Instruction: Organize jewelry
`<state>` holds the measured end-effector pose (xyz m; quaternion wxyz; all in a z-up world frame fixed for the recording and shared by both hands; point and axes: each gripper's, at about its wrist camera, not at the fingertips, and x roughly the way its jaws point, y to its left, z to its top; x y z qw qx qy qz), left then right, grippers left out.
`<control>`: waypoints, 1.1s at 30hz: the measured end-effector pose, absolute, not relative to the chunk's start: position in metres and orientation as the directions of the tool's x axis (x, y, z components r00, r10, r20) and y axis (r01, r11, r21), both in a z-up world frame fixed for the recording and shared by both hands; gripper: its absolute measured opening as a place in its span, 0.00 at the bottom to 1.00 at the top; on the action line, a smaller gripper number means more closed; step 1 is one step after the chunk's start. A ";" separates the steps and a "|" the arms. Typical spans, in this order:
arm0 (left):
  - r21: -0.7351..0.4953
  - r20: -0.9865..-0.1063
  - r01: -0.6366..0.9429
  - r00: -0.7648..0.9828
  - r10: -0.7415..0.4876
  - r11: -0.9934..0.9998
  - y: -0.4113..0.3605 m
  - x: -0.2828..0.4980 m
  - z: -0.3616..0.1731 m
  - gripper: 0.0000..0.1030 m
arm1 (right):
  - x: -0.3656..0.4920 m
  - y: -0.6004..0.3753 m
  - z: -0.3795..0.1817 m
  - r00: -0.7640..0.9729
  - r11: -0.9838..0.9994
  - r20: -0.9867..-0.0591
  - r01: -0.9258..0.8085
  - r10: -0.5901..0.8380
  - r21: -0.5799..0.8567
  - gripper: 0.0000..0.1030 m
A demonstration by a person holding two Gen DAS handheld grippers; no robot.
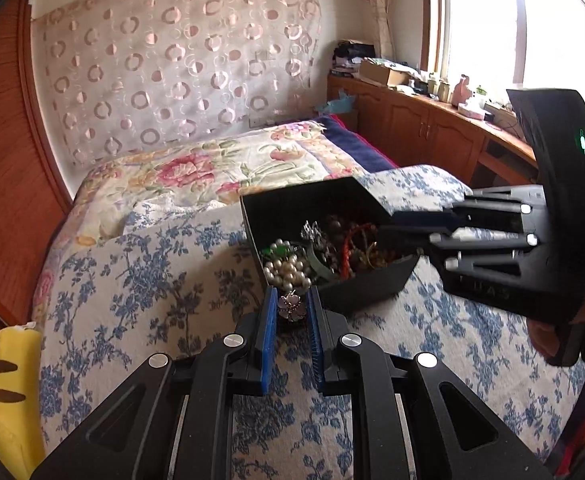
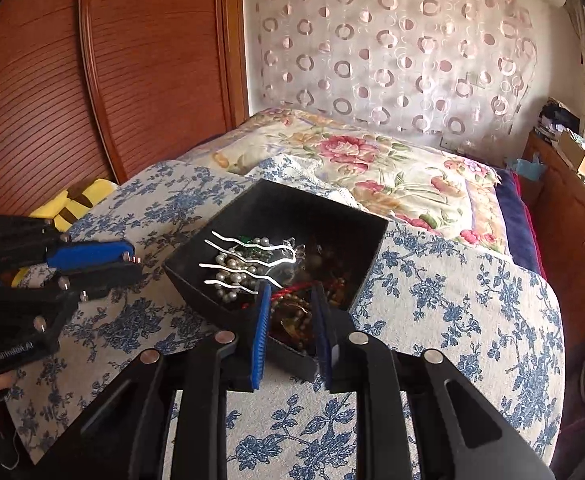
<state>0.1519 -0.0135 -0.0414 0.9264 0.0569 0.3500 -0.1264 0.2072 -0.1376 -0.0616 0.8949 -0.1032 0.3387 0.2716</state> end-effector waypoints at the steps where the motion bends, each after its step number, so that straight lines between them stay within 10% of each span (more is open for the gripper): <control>1: 0.017 -0.660 0.273 0.726 -0.194 0.962 -0.014 0.154 -0.040 0.13 | 0.207 -0.139 -0.062 0.626 0.834 -0.661 -0.551 0.414 0.001 0.31; 22: -0.009 -0.625 0.253 0.754 -0.203 0.967 -0.020 0.164 -0.030 0.18 | 0.173 -0.170 -0.051 0.673 0.857 -0.602 -0.513 0.430 0.038 0.31; 33: -0.004 -0.568 0.233 0.800 -0.194 0.973 -0.023 0.104 -0.014 0.76 | 0.119 -0.195 -0.033 0.749 0.903 -0.531 -0.422 0.397 0.080 0.53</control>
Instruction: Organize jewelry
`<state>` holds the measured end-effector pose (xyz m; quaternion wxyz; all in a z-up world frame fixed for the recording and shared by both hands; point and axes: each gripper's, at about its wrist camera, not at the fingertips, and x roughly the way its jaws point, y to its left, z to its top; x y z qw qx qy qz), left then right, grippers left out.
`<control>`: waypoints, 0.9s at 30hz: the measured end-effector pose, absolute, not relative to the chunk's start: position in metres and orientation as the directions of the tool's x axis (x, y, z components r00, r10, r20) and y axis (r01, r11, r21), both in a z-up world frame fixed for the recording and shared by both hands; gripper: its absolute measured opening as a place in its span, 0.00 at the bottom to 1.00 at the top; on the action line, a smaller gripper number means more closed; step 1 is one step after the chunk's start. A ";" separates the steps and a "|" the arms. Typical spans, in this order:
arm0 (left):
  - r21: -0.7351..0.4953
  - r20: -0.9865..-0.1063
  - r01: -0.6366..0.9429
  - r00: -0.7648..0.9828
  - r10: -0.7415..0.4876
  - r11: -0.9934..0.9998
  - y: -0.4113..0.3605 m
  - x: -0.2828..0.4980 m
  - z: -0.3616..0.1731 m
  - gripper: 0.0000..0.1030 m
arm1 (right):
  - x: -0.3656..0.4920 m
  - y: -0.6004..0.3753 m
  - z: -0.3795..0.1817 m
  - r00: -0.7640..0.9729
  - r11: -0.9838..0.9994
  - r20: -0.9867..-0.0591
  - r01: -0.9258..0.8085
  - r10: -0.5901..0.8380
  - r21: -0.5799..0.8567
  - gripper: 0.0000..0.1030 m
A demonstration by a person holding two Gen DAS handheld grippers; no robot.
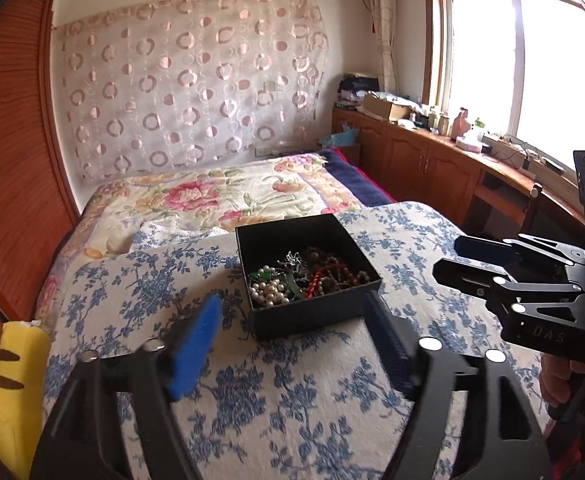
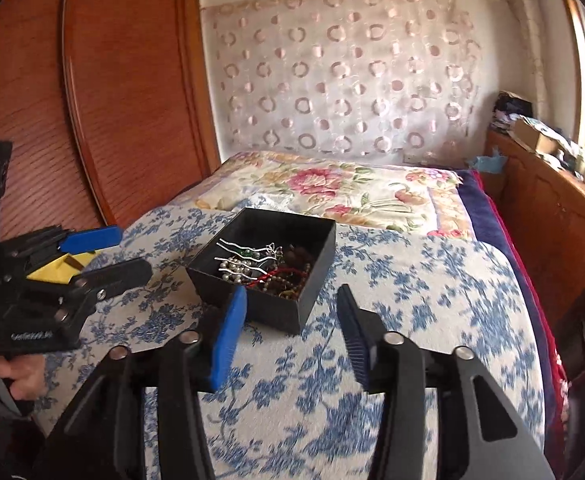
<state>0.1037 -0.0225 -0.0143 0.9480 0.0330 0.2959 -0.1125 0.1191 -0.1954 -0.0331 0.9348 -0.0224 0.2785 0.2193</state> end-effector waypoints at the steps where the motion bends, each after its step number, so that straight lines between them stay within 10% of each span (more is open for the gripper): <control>1: 0.001 -0.561 0.222 0.807 -0.183 0.975 -0.023 0.098 -0.013 0.78 | 0.112 -0.199 -0.032 0.757 0.908 -0.524 -0.410 0.392 0.086 0.58; 10: 0.015 -0.534 0.110 0.841 -0.085 0.994 -0.017 0.073 -0.007 0.93 | 0.081 -0.213 -0.032 0.818 0.949 -0.493 -0.309 0.298 0.060 0.96; 27: 0.017 -0.535 0.079 0.843 -0.057 0.997 -0.015 0.055 -0.007 0.93 | 0.069 -0.223 -0.025 0.848 0.965 -0.465 -0.256 0.256 0.064 0.98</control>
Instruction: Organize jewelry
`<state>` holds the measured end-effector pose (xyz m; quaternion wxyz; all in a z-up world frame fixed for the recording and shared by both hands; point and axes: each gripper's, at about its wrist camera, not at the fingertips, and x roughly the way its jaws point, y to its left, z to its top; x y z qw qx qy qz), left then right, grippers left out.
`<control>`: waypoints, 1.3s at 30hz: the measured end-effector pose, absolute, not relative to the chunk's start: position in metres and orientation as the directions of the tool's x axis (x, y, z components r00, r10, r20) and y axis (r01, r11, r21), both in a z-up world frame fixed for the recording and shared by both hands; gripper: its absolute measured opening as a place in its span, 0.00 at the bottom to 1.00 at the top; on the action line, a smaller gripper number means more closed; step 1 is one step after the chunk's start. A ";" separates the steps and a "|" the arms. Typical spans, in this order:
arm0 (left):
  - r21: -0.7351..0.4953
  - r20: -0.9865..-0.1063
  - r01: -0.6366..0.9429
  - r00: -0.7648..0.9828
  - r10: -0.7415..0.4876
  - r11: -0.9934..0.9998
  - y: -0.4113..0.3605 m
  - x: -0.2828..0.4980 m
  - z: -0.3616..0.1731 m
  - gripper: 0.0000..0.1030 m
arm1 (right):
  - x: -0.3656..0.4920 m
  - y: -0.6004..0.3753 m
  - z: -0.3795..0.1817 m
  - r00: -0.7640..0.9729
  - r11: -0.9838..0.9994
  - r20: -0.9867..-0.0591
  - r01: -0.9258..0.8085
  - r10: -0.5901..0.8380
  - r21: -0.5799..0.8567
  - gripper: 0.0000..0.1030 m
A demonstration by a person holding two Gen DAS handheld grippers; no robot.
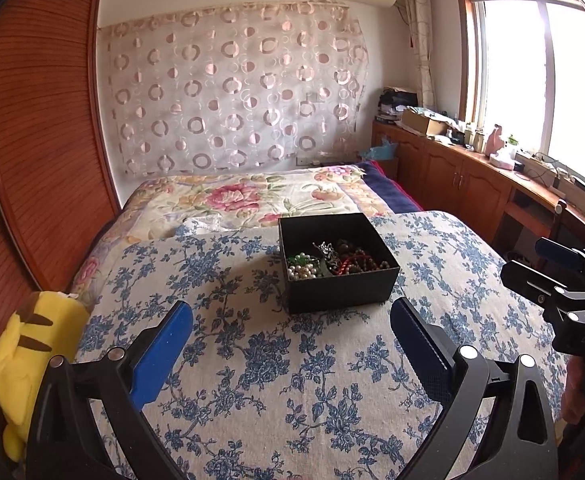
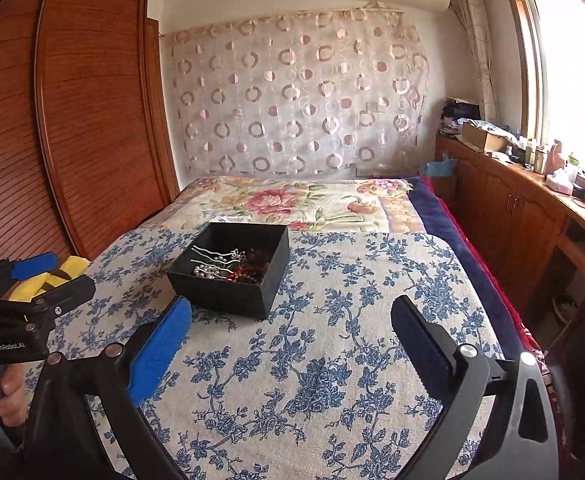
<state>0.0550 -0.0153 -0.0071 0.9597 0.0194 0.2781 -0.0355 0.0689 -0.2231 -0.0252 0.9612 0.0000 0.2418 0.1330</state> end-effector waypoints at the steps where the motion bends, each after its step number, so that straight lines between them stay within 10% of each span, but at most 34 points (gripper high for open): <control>1: 0.019 -0.534 0.078 0.844 -0.056 0.997 -0.015 0.055 -0.007 0.93 | 0.069 -0.223 -0.025 0.848 0.965 -0.464 -0.255 0.255 0.064 0.98; 39: 0.019 -0.519 0.076 0.853 -0.055 0.997 -0.019 0.050 -0.005 0.93 | 0.068 -0.224 -0.027 0.853 0.966 -0.457 -0.249 0.251 0.066 0.98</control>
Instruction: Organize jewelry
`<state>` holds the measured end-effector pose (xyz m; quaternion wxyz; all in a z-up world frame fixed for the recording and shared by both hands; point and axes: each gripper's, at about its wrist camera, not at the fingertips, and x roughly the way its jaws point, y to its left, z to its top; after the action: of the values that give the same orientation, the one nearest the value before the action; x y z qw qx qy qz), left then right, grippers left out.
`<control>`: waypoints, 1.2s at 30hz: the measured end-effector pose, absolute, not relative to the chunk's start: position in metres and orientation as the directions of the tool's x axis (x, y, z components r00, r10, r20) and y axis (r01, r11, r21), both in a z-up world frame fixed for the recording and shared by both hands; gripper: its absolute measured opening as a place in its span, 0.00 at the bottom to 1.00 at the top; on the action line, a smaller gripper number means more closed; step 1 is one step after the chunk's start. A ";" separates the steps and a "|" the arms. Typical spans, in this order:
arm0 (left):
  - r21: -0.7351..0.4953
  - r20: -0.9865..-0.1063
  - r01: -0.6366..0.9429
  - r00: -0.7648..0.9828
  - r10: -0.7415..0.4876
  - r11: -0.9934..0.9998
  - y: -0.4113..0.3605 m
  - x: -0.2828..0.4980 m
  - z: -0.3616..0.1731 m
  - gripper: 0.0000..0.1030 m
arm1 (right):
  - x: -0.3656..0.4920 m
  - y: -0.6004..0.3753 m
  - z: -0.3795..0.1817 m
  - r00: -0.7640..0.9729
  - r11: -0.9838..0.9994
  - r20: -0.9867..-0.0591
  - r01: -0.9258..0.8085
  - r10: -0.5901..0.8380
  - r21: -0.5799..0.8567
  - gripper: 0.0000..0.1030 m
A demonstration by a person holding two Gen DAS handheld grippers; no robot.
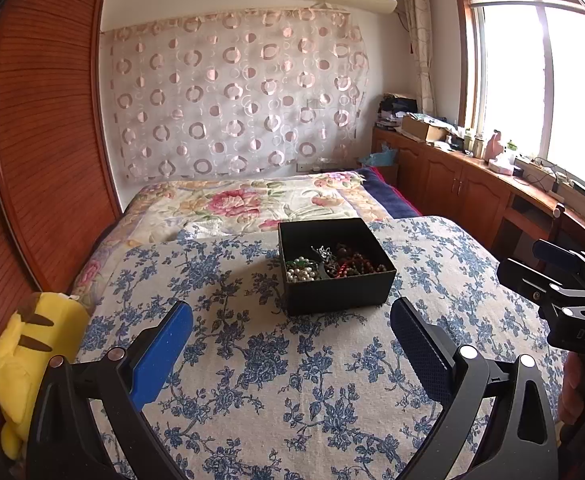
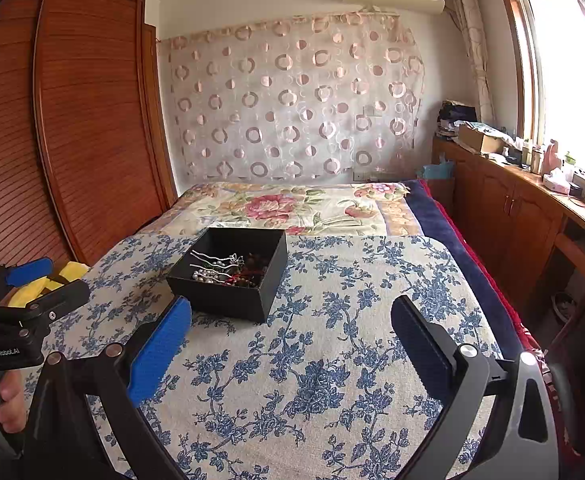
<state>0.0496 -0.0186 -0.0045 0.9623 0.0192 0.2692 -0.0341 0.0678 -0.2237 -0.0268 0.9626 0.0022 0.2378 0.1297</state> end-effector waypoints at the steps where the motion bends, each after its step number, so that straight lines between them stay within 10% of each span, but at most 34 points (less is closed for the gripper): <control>1: 0.018 -0.519 0.077 0.853 -0.056 0.997 -0.019 0.050 -0.004 0.93 | 0.067 -0.224 -0.026 0.854 0.967 -0.457 -0.248 0.250 0.066 0.98; 36: 0.021 -0.510 0.073 0.859 -0.052 0.997 -0.020 0.048 0.000 0.93 | 0.065 -0.220 -0.022 0.860 0.967 -0.445 -0.246 0.251 0.070 0.98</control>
<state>0.0475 -0.0195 0.0004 0.9638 0.0198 0.2638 -0.0326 0.0651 -0.2204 -0.0218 0.9643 0.0054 0.2314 0.1288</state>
